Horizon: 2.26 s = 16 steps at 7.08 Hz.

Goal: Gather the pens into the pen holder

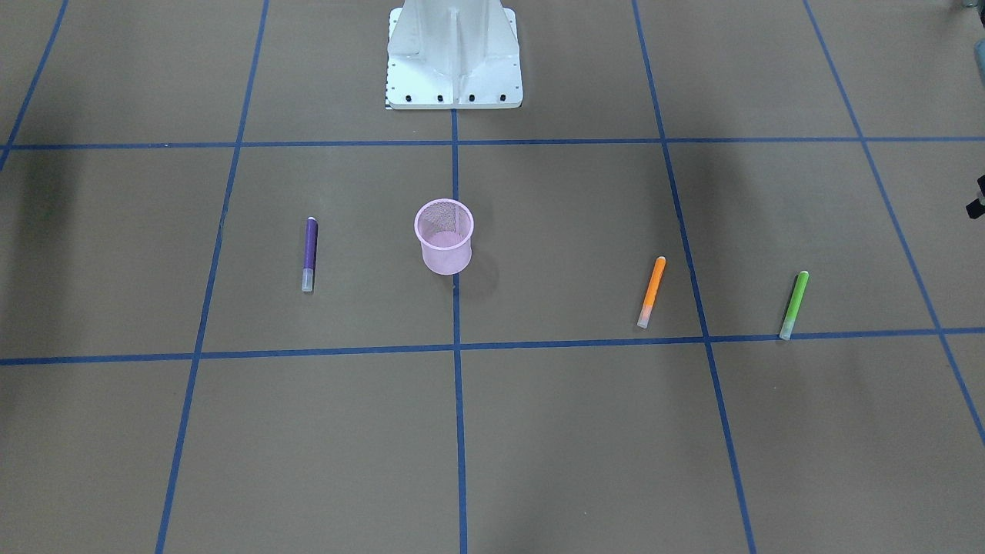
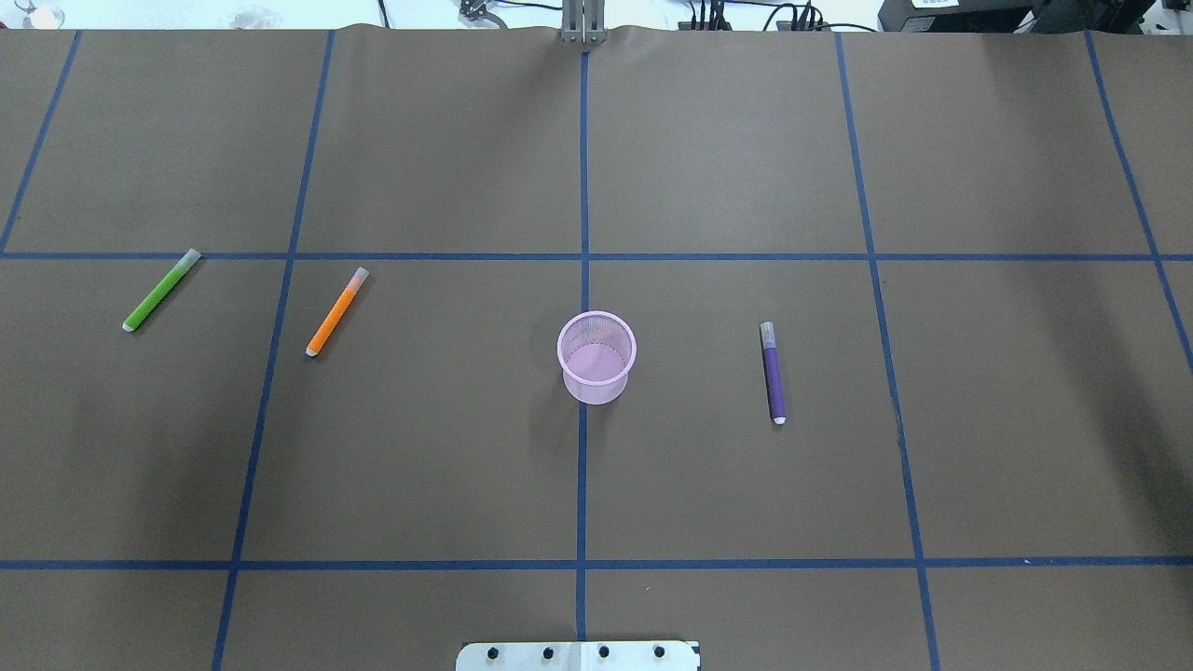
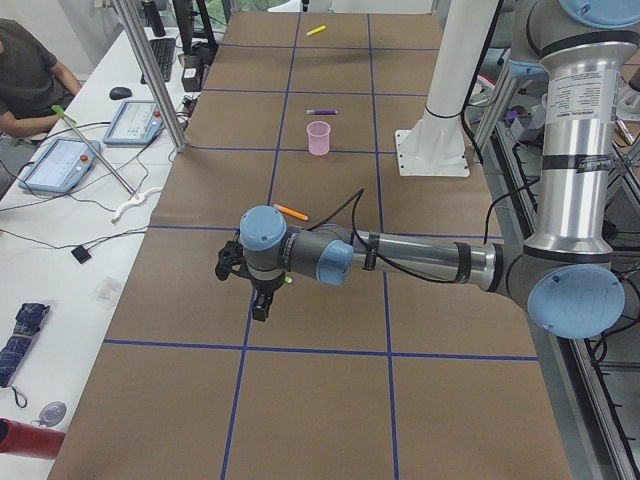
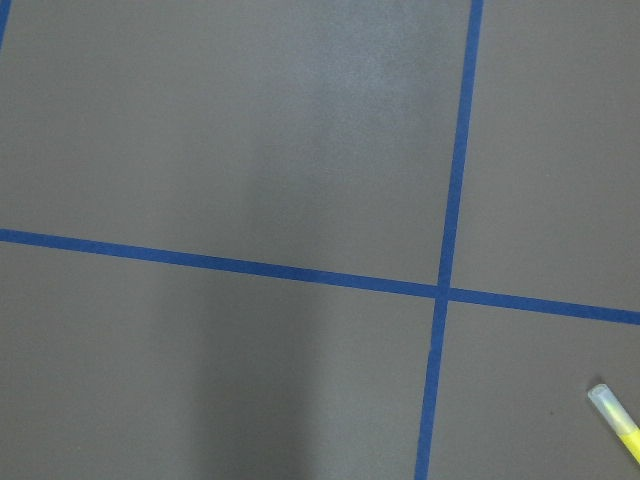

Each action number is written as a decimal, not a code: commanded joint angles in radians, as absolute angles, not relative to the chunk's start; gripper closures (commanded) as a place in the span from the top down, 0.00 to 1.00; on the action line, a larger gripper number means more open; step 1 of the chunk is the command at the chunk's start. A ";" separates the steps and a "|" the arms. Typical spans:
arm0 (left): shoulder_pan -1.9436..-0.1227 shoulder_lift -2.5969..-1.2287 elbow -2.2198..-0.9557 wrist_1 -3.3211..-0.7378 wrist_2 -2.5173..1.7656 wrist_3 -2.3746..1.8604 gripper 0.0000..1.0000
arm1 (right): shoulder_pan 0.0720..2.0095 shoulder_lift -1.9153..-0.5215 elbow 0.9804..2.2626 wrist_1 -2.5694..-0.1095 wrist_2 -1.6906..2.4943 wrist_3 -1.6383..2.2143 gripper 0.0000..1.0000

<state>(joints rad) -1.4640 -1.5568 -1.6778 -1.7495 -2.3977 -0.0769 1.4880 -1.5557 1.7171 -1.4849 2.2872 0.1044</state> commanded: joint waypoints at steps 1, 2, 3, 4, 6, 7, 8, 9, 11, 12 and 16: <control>-1.462 -1.549 -1.680 -1.752 -2.385 -0.074 1.00 | 1.488 -1.558 1.721 -1.486 2.278 0.101 1.00; -1.441 -1.548 -1.680 -1.752 -2.390 -0.077 1.00 | 1.488 -1.566 1.742 -1.488 2.351 0.104 1.00; -1.427 -1.545 -1.677 -1.749 -2.384 -0.074 1.00 | 1.488 -1.568 1.743 -1.489 2.364 0.104 1.00; -1.427 -1.533 -1.672 -1.756 -2.388 -0.077 1.00 | 1.488 -1.578 1.741 -1.486 2.359 0.104 1.00; -1.427 -1.516 -1.675 -1.758 -2.396 -0.074 1.00 | 1.486 -1.585 1.738 -1.485 2.356 0.107 1.00; -1.427 -1.508 -1.684 -1.782 -2.398 -0.074 1.00 | 1.486 -1.585 1.736 -1.485 2.364 0.109 1.00; -1.427 -1.488 -1.681 -1.810 -2.398 -0.074 1.00 | 1.482 -1.585 1.724 -1.488 2.365 0.112 1.00; -1.427 -1.486 -1.674 -1.813 -2.398 -0.074 1.00 | 1.467 -1.579 1.720 -1.485 2.362 0.109 1.00; -1.389 -1.488 -1.661 -1.824 -2.422 -0.069 1.00 | 1.428 -1.577 1.720 -1.403 2.406 0.115 1.00; -1.370 -1.486 -1.661 -1.868 -2.439 -0.078 1.00 | 1.398 -1.586 1.720 -1.364 2.413 0.155 0.99; -1.345 -1.480 -1.661 -1.888 -2.450 -0.074 1.00 | 1.407 -1.605 1.548 -1.344 2.358 -0.289 0.77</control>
